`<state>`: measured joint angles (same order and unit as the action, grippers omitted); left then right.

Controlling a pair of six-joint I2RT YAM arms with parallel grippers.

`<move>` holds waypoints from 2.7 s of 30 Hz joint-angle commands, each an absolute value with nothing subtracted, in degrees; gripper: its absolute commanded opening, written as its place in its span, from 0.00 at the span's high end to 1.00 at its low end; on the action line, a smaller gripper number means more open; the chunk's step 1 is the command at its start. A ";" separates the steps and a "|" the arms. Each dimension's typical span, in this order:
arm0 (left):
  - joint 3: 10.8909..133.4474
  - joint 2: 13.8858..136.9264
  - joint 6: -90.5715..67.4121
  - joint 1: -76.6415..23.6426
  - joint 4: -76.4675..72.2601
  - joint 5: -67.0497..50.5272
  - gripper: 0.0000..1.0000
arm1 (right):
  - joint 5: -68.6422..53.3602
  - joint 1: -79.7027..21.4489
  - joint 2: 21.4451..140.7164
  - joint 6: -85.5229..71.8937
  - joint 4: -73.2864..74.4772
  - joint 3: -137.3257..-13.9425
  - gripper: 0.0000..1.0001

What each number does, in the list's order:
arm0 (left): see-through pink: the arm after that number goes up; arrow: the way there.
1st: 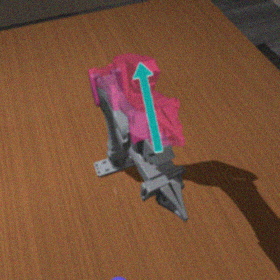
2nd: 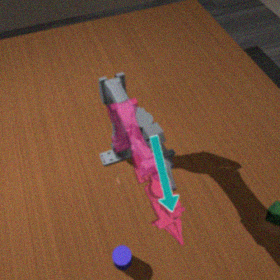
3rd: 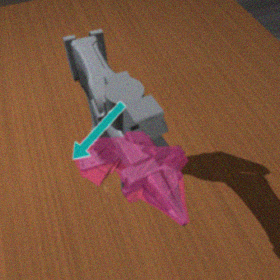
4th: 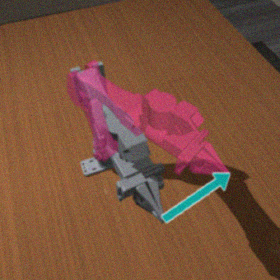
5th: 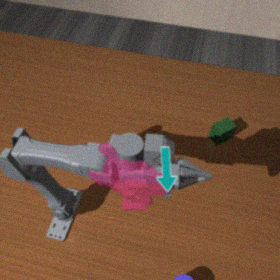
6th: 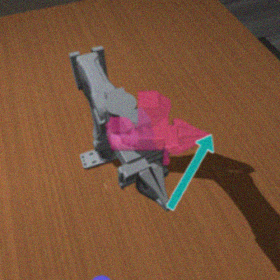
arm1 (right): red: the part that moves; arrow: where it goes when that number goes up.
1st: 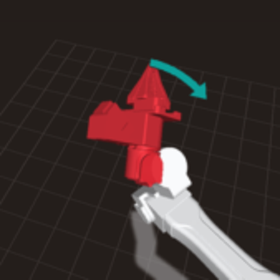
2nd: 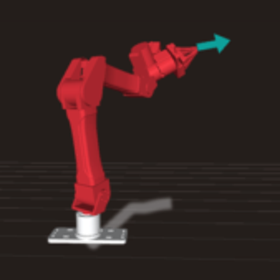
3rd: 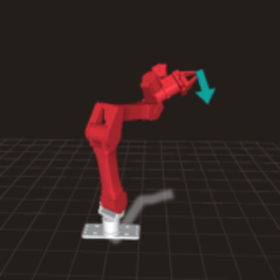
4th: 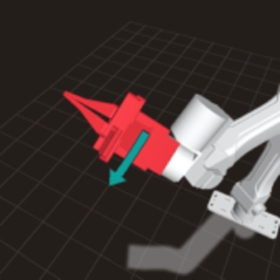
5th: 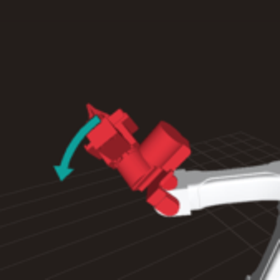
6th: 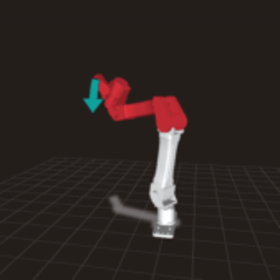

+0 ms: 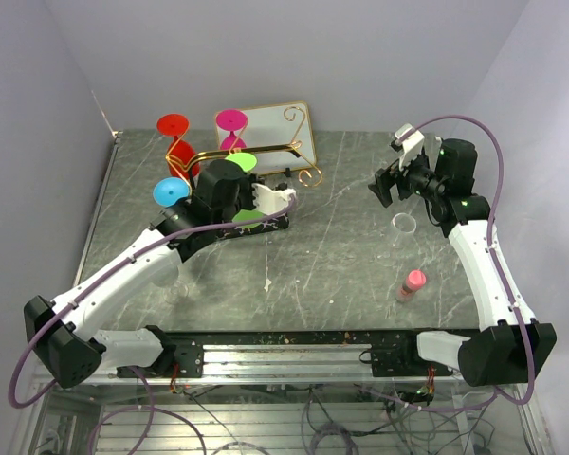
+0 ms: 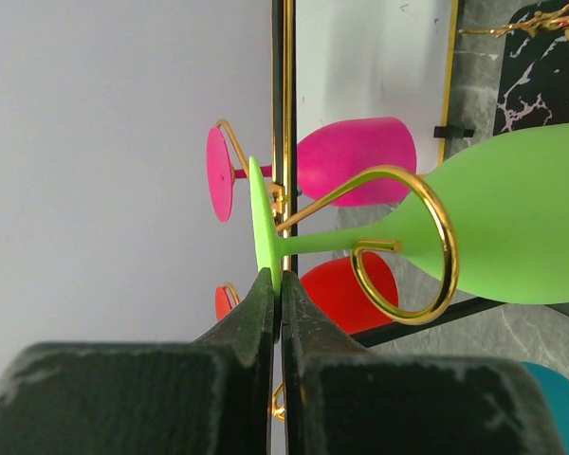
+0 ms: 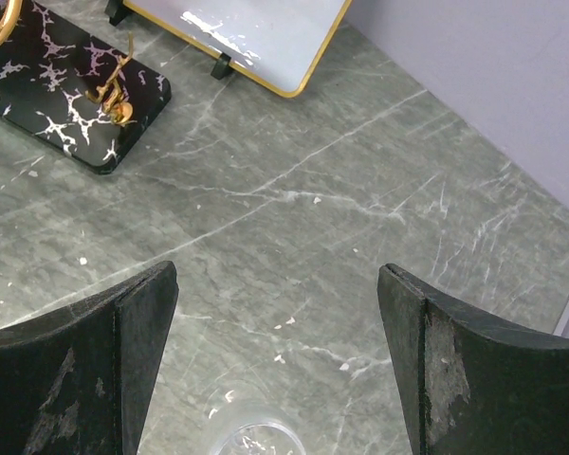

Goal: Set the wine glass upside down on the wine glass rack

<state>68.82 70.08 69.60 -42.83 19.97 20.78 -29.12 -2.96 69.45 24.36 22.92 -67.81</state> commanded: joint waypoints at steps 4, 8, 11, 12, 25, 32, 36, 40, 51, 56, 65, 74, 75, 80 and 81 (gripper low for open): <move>70.90 70.23 67.55 -43.79 19.67 17.32 0.93 | -29.66 -2.46 68.46 23.88 23.20 -68.27 0.14; 71.34 70.31 66.86 -43.91 20.88 16.34 0.93 | -29.37 -2.41 68.57 23.73 23.14 -68.22 0.13; 71.54 70.39 66.39 -43.96 21.45 15.47 0.93 | -29.21 -2.37 68.49 23.73 23.05 -68.03 0.12; 71.62 70.40 66.30 -44.00 21.69 15.21 0.93 | -29.18 -2.37 68.59 23.73 23.03 -68.07 0.12; 73.29 69.84 64.69 -44.08 26.29 11.17 0.93 | -29.58 -2.32 69.04 23.71 23.52 -68.21 0.09; 73.60 69.14 64.79 -44.04 29.53 8.67 0.93 | -29.88 -2.35 68.91 24.08 23.78 -68.10 0.06; 73.58 68.58 64.79 -44.09 30.85 7.95 0.93 | -30.18 -2.36 69.00 24.35 24.11 -68.05 0.04; 73.65 68.33 65.12 -44.07 31.69 8.50 0.93 | -30.32 -2.29 69.33 24.48 24.32 -68.18 0.02; 73.48 67.68 65.32 -44.01 31.93 9.77 0.93 | -30.41 -2.21 69.74 24.52 24.50 -68.15 0.00; 73.46 67.75 65.12 -44.03 31.25 10.47 0.93 | -30.43 -2.28 69.92 24.61 24.61 -68.19 0.00; 73.76 67.58 65.14 -43.97 29.45 12.84 0.93 | -30.32 -2.24 70.03 24.70 24.54 -68.04 0.00; 73.56 67.28 66.01 -44.01 29.63 13.40 0.93 | -30.32 -2.26 70.12 24.70 24.63 -67.99 0.00; 73.38 67.24 66.48 -44.00 29.54 13.55 0.93 | -30.32 -2.28 70.14 24.70 24.63 -67.96 0.00; 72.19 67.48 69.21 -44.04 28.63 14.62 0.93 | -30.41 -2.28 70.30 24.72 24.78 -68.09 0.00; 71.98 67.57 69.51 -44.11 28.50 14.74 0.93 | -30.41 -2.28 70.31 24.70 24.86 -68.09 0.00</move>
<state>71.83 68.55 67.13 -43.77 30.87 11.81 -29.87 -2.68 70.04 24.40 24.77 -67.81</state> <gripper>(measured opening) 0.082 0.996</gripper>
